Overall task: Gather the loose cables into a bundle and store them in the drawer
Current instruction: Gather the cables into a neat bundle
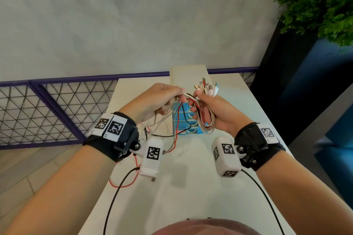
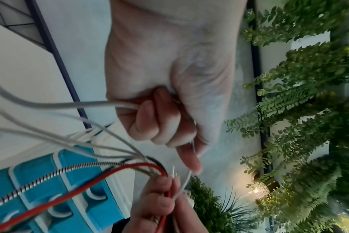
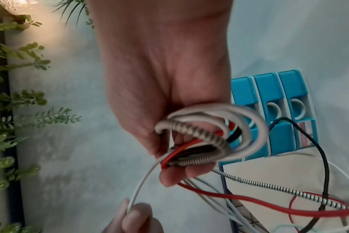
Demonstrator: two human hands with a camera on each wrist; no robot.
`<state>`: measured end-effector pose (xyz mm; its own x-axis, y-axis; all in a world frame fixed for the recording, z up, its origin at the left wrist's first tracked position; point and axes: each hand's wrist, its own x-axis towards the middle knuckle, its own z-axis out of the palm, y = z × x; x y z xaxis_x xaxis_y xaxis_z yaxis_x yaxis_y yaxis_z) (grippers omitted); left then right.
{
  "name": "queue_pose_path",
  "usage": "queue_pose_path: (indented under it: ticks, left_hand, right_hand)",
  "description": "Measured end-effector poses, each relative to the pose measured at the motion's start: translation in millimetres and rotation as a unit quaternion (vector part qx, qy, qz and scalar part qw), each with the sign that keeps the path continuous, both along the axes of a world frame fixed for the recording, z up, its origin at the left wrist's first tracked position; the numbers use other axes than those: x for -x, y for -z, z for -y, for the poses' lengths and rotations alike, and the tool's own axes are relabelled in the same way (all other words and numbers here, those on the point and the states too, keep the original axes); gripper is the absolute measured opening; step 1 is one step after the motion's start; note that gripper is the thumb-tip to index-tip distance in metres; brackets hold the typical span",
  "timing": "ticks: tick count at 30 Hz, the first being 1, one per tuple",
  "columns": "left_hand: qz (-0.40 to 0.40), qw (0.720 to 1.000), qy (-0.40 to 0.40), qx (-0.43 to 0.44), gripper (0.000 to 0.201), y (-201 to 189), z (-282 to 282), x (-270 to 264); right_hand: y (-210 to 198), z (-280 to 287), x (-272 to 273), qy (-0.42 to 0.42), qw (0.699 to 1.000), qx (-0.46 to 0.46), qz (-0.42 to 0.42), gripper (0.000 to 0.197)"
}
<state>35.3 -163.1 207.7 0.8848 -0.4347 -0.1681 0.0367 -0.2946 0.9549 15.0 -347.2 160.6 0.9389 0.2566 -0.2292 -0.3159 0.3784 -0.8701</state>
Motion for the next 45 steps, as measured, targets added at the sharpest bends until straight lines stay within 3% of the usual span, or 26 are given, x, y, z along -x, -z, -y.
queue_pose_path:
  ticks: [7, 11, 15, 18, 22, 24, 28, 31, 34, 36, 38, 42, 45]
  left_hand:
    - [-0.046, 0.991, 0.103, -0.078, 0.033, -3, -12, 3]
    - [-0.002, 0.990, 0.067, -0.127, 0.027, 6, -4, 2]
    - [0.123, 0.965, 0.071, -0.221, 0.020, 15, 1, -2]
    - [0.188, 0.952, 0.021, -0.241, 0.016, 22, -3, -6]
    - [0.199, 0.945, -0.035, -0.256, 0.018, 30, -11, -12]
    - [0.192, 0.943, -0.043, -0.269, 0.016, 31, -16, -14]
    - [0.181, 0.929, 0.035, -0.321, 0.012, 30, -16, -11]
    - [0.119, 0.935, 0.140, -0.304, 0.014, 33, -8, -5]
    - [0.151, 0.904, 0.201, -0.347, 0.019, 37, -4, -1]
    - [0.215, 0.891, 0.178, -0.358, 0.017, 40, 0, -1]
    - [0.257, 0.898, 0.127, -0.334, 0.017, 41, 2, -2]
    - [0.247, 0.933, 0.045, -0.259, 0.021, 40, -6, -8]
    - [0.260, 0.933, 0.000, -0.248, 0.020, 38, -12, -11]
  right_hand:
    - [3, 1, 2, 0.027, 0.999, 0.014, -0.016, 0.015]
    - [8, -5, 2, 0.002, 0.998, 0.055, -0.015, 0.014]
    - [8, -4, 2, -0.020, 0.999, 0.047, -0.020, 0.017]
    - [5, 3, 0, -0.008, 0.999, 0.049, -0.014, 0.015]
    - [1, 13, -3, 0.026, 0.996, 0.071, 0.048, 0.022]
    - [-4, 13, -2, 0.036, 0.996, 0.013, 0.079, 0.024]
    - [-11, 7, 0, 0.038, 0.991, -0.079, 0.101, 0.023]
    - [-11, -2, -1, 0.021, 0.991, -0.023, 0.131, 0.023]
    - [-12, -4, -1, -0.006, 0.988, 0.026, 0.151, 0.022]
    - [-12, -4, 0, -0.019, 0.987, 0.039, 0.155, 0.022]
    - [-13, -3, 0, -0.017, 0.987, 0.046, 0.153, 0.022]
    - [-14, 5, 0, 0.019, 0.987, 0.077, 0.136, 0.022]
    - [-15, 7, 0, 0.062, 0.977, 0.164, 0.123, 0.024]
